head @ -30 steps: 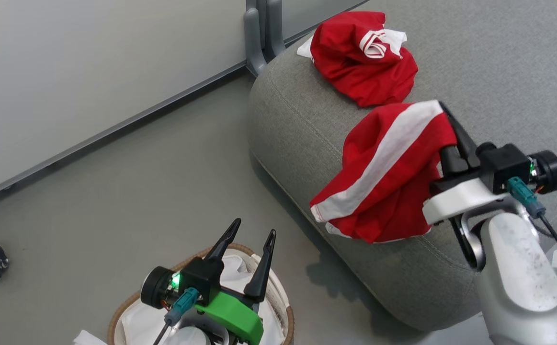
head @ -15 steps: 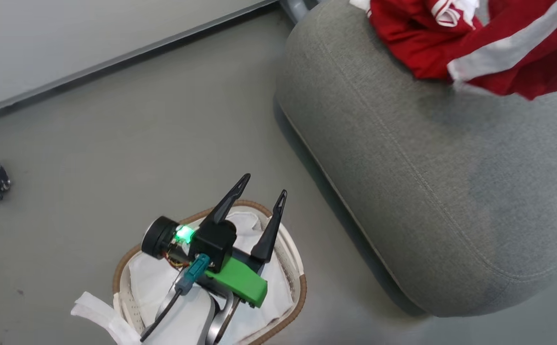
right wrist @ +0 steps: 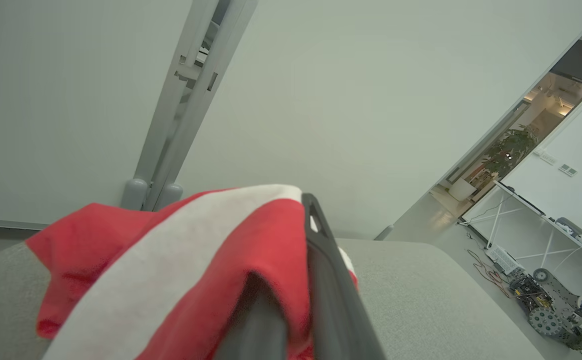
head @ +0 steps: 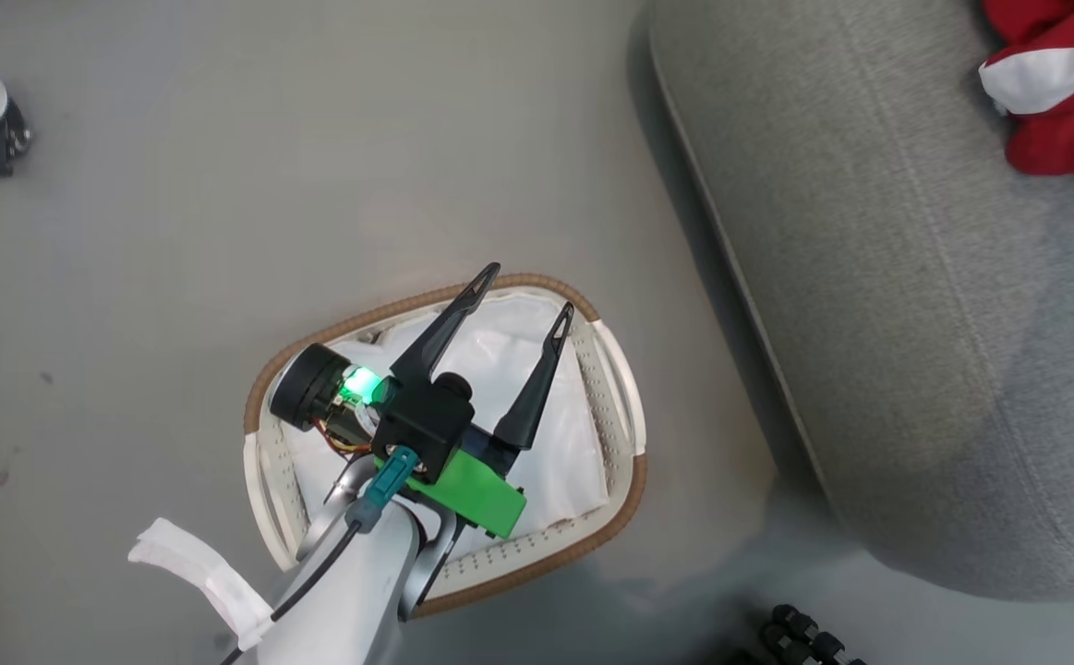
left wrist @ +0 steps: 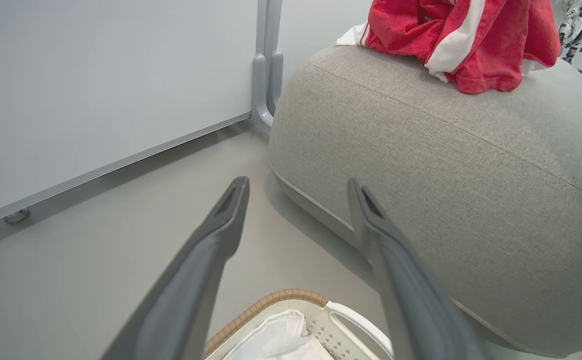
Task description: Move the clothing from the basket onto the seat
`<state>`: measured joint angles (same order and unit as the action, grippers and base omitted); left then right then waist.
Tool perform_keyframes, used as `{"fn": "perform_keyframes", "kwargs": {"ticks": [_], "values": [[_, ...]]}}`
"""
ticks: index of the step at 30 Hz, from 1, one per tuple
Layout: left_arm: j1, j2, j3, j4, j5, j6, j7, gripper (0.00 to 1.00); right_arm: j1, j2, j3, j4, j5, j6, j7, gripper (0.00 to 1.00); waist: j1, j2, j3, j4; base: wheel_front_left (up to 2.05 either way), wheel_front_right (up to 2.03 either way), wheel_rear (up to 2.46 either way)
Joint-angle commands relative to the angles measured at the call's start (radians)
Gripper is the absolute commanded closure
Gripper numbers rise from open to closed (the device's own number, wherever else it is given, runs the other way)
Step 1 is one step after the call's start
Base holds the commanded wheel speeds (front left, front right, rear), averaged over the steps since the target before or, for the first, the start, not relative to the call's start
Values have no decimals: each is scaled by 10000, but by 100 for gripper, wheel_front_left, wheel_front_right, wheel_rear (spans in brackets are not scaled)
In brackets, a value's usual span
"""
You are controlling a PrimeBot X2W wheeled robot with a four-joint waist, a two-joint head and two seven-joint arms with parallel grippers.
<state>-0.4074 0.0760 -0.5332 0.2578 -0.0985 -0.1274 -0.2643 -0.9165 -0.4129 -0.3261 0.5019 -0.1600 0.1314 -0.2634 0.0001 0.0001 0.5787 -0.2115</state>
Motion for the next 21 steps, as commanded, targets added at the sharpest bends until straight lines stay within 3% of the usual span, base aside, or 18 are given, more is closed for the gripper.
{"fn": "perform_keyframes", "kwargs": {"ticks": [1, 7, 8, 9, 10, 12, 13, 21], "values": [[-227, 47, 18, -30, 93, -27, 0, 0, 26, 111, -144, 196, -93, -14, -20, 100, -1, -1, 839, 564, 0, 0, 0], [-377, 183, 32, 42, 146, -29, 0, 0, 251, 591, -372, 807, -380, -14, -20, 100, -1, -1, 921, 400, 0, 0, 0], [-381, 194, 30, 59, 141, -30, 0, 0, 256, 661, -381, 818, -417, -14, -20, 89, -1, -1, 895, 368, 0, 0, 0], [-383, 207, 35, 75, 132, -30, 0, 0, 309, 734, -389, 810, -438, -14, -20, 67, -1, -1, 856, 332, 0, 0, 0], [-371, 220, 47, 91, 117, -29, 0, 0, 389, 782, -387, 785, -438, -14, -20, 55, -1, -1, 798, 291, 0, 0, 0], [-325, 214, 56, 112, 69, -29, 0, 0, 550, 869, -350, 716, -430, -14, -20, 11, -1, -1, 680, 226, 0, 0, 0], [-288, 210, 62, 128, 40, -28, 0, 0, 600, 894, -349, 686, -416, -14, -20, 0, -1, -1, 621, 198, 0, 0, 0], [13, 125, 92, 190, -257, -34, 0, 0, 1627, 1164, -551, 96, -531, -14, -19, 0, -1, -1, -260, -4, 0, 0, 0]]}}
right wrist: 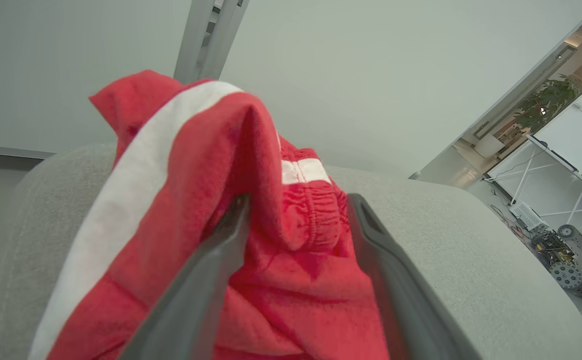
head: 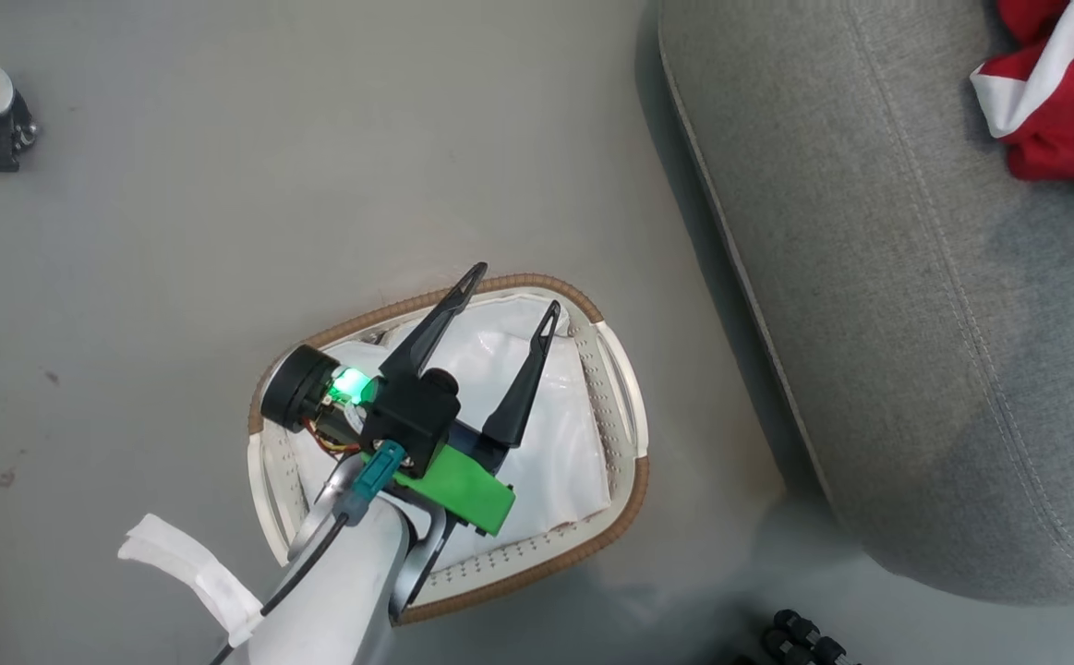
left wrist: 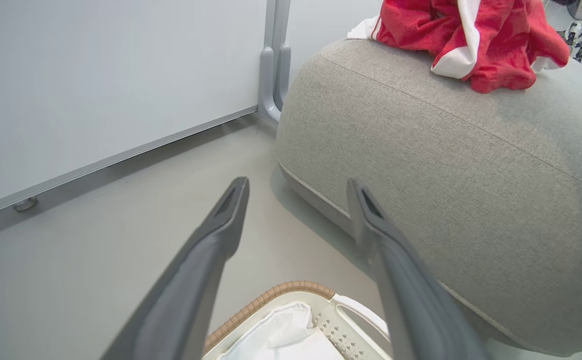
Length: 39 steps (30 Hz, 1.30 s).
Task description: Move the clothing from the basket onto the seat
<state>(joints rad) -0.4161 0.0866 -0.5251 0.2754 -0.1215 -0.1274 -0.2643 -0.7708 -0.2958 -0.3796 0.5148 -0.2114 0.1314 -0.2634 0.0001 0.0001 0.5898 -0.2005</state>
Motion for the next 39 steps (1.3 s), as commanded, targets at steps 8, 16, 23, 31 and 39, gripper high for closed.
{"fn": "perform_keyframes", "kwargs": {"ticks": [8, 16, 23, 31, 39], "values": [[505, -134, 275, 78, -412, 3, 0, 0, 1283, -116, 342, -73, 21, -14, -20, 0, -1, -1, -1773, -88, 0, 0, 0], [1146, -267, 1078, 1, -976, 345, 0, 0, 1275, -187, 1161, -92, 231, -14, -20, 0, -1, -1, -3428, 383, 0, 0, 0], [1959, -327, 2231, -275, -1265, 874, 0, 0, 1347, 274, 1970, -26, 516, -14, -20, 0, -1, -1, -4525, 1041, 0, 0, 0], [2937, -349, 3419, -333, -1473, 1182, 2, 0, 2093, 1429, 2529, -326, 857, -14, -20, 0, -1, -1, -5321, 1801, 0, 0, 0], [3739, -354, 3977, -43, -1629, 1137, 3, 0, 3537, 2358, 2946, -999, 1410, -14, -20, 0, -1, -1, -5780, 2330, 0, 0, 0]]}}
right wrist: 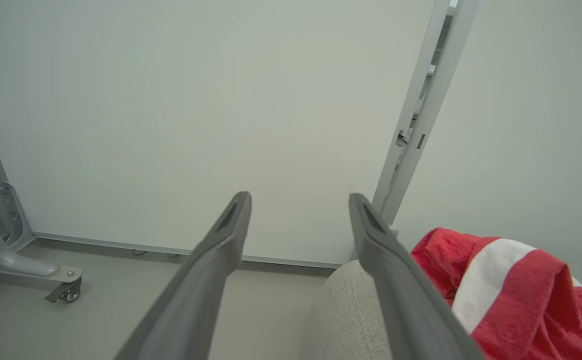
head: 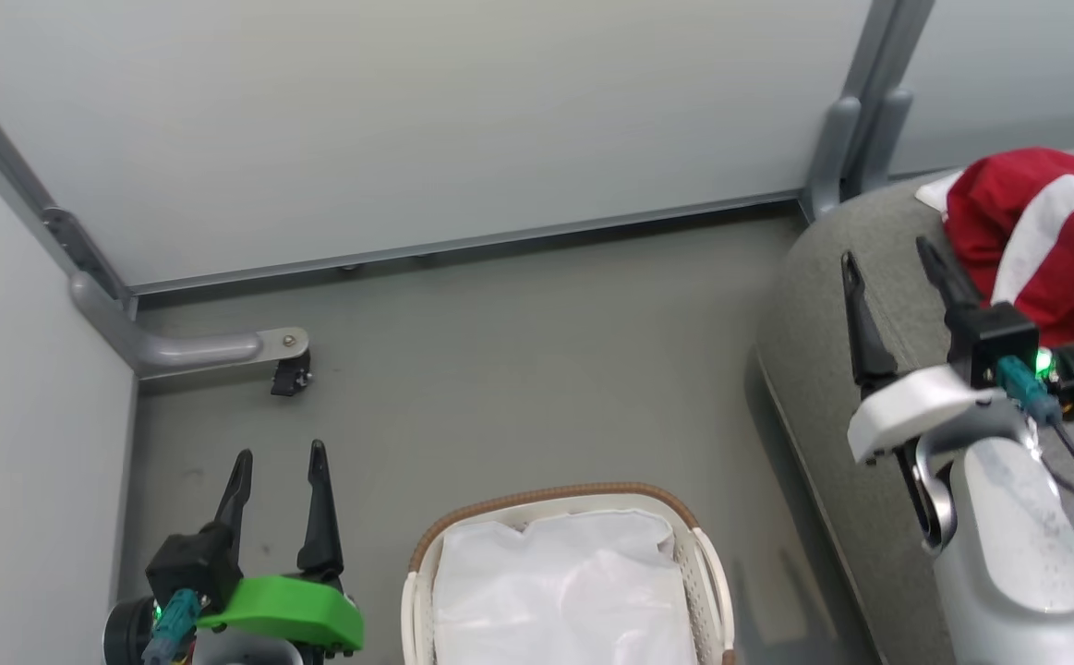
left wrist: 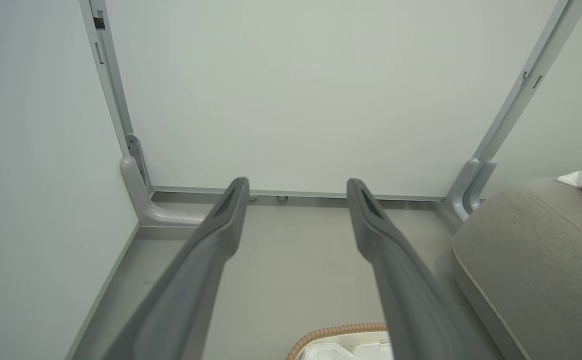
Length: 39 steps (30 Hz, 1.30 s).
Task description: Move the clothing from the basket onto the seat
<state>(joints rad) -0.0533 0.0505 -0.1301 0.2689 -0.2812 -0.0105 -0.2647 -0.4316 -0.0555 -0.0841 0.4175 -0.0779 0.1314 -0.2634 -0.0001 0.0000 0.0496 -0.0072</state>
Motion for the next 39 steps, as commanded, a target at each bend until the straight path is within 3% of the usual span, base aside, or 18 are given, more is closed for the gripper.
{"fn": "perform_keyframes", "kwargs": {"ticks": [1, 12, 27, 28, 32, 39], "values": [[204, 6, 65, 63, -82, -34, 6, 0, 397, -3, 26, -100, 207, -14, -18, 0, 1, 0, -426, 456, 0, 0, 0], [1236, 5, 198, 34, -568, -87, 7, 0, 2672, 22, 895, -738, 1878, -13, -20, 0, 1, 0, -921, 794, 0, 0, 0], [1417, 4, 80, -155, -441, -177, 7, 0, 3542, 27, 1135, -812, 2029, -15, -20, 0, 1, 0, -1046, 633, 0, 0, 0], [1415, 4, 73, -175, -418, -204, 7, 100, 3552, 27, 1131, -807, 2034, -15, -20, 100, 1, 0, -1048, 635, 0, 0, 0], [1462, -11, 20, 160, -540, -165, 18, 100, 3510, 134, 1124, -522, 2065, 0, 41, 100, 1, 0, -1045, 633, 0, 0, 0], [1251, -10, 257, 130, -1781, -267, 382, 100, 3408, 124, 914, -571, 3488, -1, 474, 100, 1, 0, -1013, 601, 0, 0, 0]]}}
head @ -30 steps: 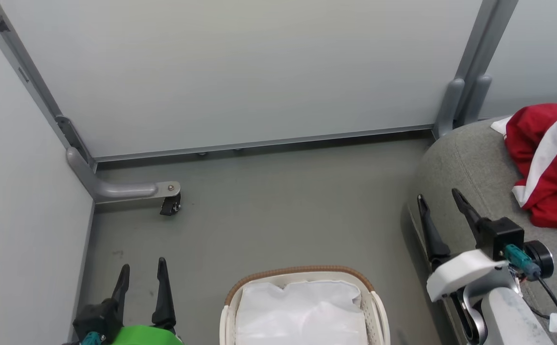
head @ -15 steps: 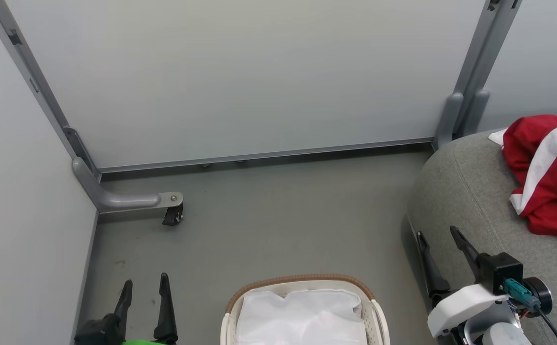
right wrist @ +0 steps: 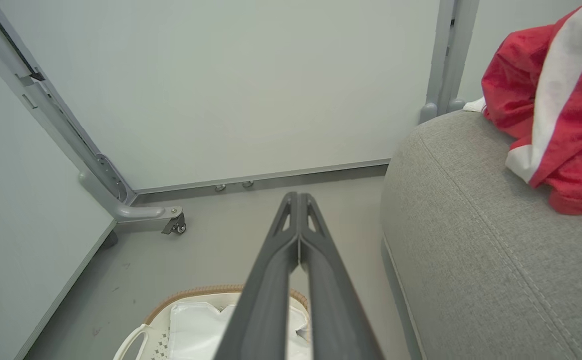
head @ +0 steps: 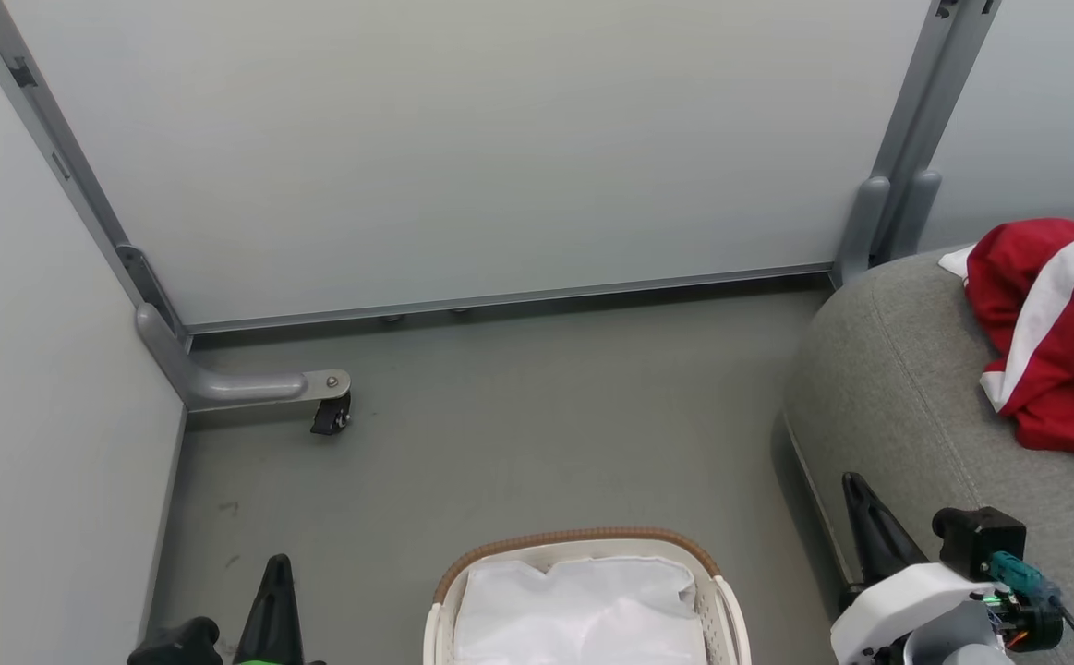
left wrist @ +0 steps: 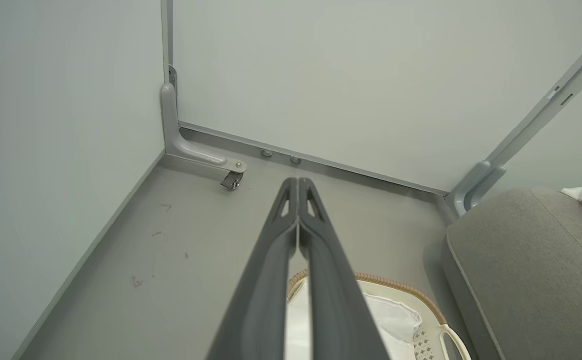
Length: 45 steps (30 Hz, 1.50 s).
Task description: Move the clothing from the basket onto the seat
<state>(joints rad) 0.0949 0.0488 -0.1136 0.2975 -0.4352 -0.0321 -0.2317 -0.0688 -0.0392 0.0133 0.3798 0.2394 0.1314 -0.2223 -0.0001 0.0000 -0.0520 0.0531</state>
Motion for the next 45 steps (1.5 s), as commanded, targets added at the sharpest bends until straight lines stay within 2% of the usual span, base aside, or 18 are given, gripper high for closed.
{"fn": "perform_keyframes", "kwargs": {"ticks": [1, 21, 45], "values": [[-262, 7, 128, -163, -427, -66, 106, 100, -216, -40, -72, -223, 533, -1, 110, 100, 1, 0, 8, -7, 0, 0, 0], [-760, 11, 698, -279, -3367, -316, 982, 100, -238, -66, -338, -589, 3975, -3, 907, 100, 1, 0, 100, -95, 0, 0, 0], [-1227, 17, 1235, -371, -6163, -543, 1811, 100, -330, -91, -655, -862, 7211, -5, 1727, 100, 1, 0, 209, -201, 0, 0, 0]]}}
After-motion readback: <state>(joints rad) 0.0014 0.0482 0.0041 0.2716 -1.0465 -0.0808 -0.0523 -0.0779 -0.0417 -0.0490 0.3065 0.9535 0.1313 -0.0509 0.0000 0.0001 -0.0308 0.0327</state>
